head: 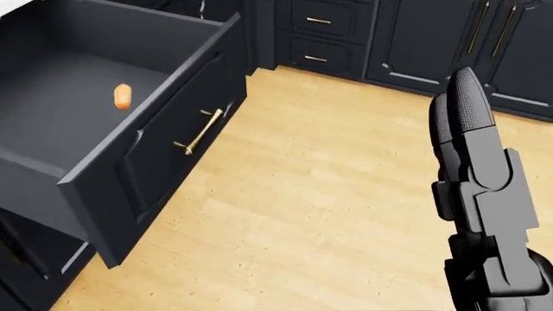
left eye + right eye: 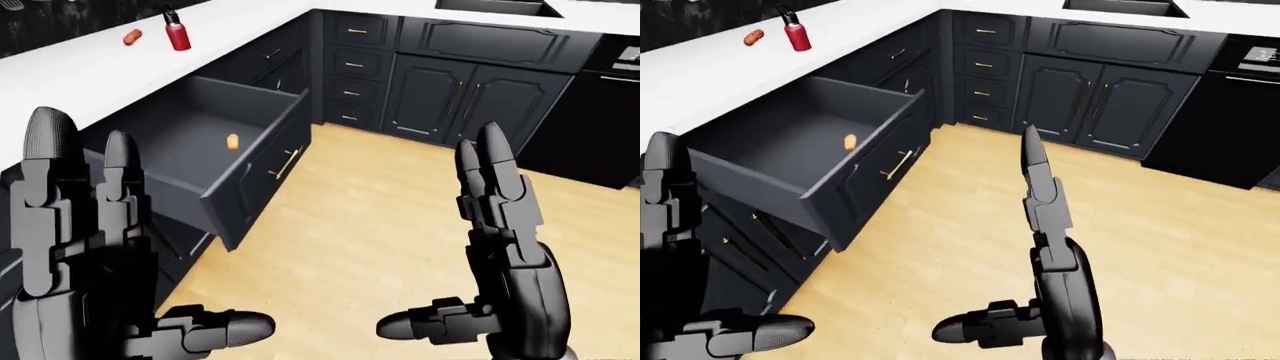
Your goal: Close the right drawer.
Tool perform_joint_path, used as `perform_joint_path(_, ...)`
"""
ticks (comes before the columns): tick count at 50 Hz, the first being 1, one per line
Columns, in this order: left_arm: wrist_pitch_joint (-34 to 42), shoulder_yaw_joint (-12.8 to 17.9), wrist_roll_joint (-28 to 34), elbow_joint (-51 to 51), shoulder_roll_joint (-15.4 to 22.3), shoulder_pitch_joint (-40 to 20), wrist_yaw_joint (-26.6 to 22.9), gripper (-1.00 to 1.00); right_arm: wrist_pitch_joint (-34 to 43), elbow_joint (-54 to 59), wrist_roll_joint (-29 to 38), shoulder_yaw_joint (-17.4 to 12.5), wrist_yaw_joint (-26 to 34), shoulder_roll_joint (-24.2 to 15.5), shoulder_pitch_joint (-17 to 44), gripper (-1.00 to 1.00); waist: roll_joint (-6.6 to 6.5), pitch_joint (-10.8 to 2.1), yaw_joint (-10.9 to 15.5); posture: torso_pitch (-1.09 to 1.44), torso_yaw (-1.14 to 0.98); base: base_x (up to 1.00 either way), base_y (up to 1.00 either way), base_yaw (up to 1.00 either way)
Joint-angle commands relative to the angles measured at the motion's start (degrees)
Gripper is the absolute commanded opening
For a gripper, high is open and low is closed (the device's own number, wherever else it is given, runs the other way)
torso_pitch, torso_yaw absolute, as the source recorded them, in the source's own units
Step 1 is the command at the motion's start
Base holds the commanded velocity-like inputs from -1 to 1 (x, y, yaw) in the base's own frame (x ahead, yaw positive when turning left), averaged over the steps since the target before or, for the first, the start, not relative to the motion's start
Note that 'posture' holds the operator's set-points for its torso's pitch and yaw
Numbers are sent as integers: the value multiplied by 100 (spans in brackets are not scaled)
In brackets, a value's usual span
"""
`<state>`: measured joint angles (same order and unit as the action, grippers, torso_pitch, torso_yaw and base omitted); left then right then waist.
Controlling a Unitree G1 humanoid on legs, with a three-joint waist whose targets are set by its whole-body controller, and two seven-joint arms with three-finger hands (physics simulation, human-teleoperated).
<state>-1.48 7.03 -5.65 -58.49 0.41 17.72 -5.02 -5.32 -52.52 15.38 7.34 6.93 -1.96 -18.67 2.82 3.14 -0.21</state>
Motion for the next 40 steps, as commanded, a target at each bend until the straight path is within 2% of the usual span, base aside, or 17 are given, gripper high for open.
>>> perform_joint_path(1, -110, -19, -8, -150, 4, -32, -3, 100, -103, -147, -23, -29, -36, -5, 28, 100, 106, -77, -22, 0, 0, 0, 27, 0)
perform_joint_path(3, -105, -24, -6, -150, 7, -37, -1, 100, -26, -195, -22, -9, -18, 5, 51, 100, -30, -36, -96, 0, 0, 0, 27, 0)
perform_joint_path(7, -103, -31, 1, -150, 15, -39, 9, 100, 11, -218, -13, -2, -22, -2, 68, 100, -58, -105, -51, 0, 0, 0, 26, 0)
perform_joint_path(10, -109, -41, -1, -150, 26, -35, 23, 100, 35, -232, -13, -1, -19, -4, 77, 100, -238, -19, -45, 0, 0, 0, 27, 0)
perform_joint_path(12, -112, -49, 3, -150, 31, -30, 27, 100, 42, -236, -5, 6, -16, -6, 78, 100, -437, -17, -58, 0, 0, 0, 27, 0)
perform_joint_path(13, -118, -55, 6, -150, 33, -24, 30, 100, 56, -240, 0, 6, -12, -7, 79, 100, -599, -62, -58, 0, 0, 0, 26, 0)
perform_joint_path(14, -118, -60, 7, -150, 36, -21, 32, 100, 48, -228, -16, 7, -11, -8, 78, 100, -877, -152, -33, 0, 0, 0, 27, 0)
perform_joint_path(15, -120, -59, 8, -150, 41, -22, 37, 100, 50, -230, 2, 13, -11, -9, 79, 100, -689, -127, 0, 0, 0, 0, 26, 0)
perform_joint_path(16, -124, -57, 4, -150, 43, -18, 38, 100, 31, -222, -17, -4, -15, -10, 72, 100, -659, -43, 15, 0, 0, 0, 27, 0)
perform_joint_path(25, -127, -62, -10, -150, 67, -18, 58, 100, 133, -287, 14, 4, -8, -1, 116, 100, -196, -13, -7, 0, 0, 0, 27, 0)
perform_joint_path(28, -136, -68, -4, -150, 60, -8, 51, 100, 85, -255, 12, 3, -13, -6, 96, 100, 173, -120, -34, 0, 0, 0, 27, 0)
perform_joint_path(29, -129, -66, -4, -150, 55, -10, 46, 100, 73, -244, -5, -2, -12, -6, 93, 100, -94, -43, -117, 0, 0, 0, 27, 0)
perform_joint_path(30, -134, -72, 6, -150, 46, -7, 38, 100, 59, -227, -2, 1, -13, -7, 89, 100, 15, -48, -62, 0, 0, 0, 27, 0)
perform_joint_path(32, -138, -69, 11, -150, 32, -3, 24, 100, 47, -224, -1, 2, -15, -7, 82, 100, 9, -100, -73, 0, 0, 0, 27, 0)
perform_joint_path(36, -161, -55, 2, -150, 14, 15, -2, 100, 53, -208, 10, 12, -20, -7, 85, 100, -216, -14, -46, 0, 0, 0, 26, 0)
perform_joint_path(38, -153, -51, -3, -150, 19, 9, 4, 100, 59, -214, 9, 15, -17, -9, 84, 100, -402, -2, -59, 0, 0, 0, 27, 0)
perform_joint_path(40, -156, -54, -7, -150, 29, 13, 12, 100, 58, -212, 17, 19, -19, -10, 84, 100, -796, -128, -44, 0, 0, 0, 27, 0)
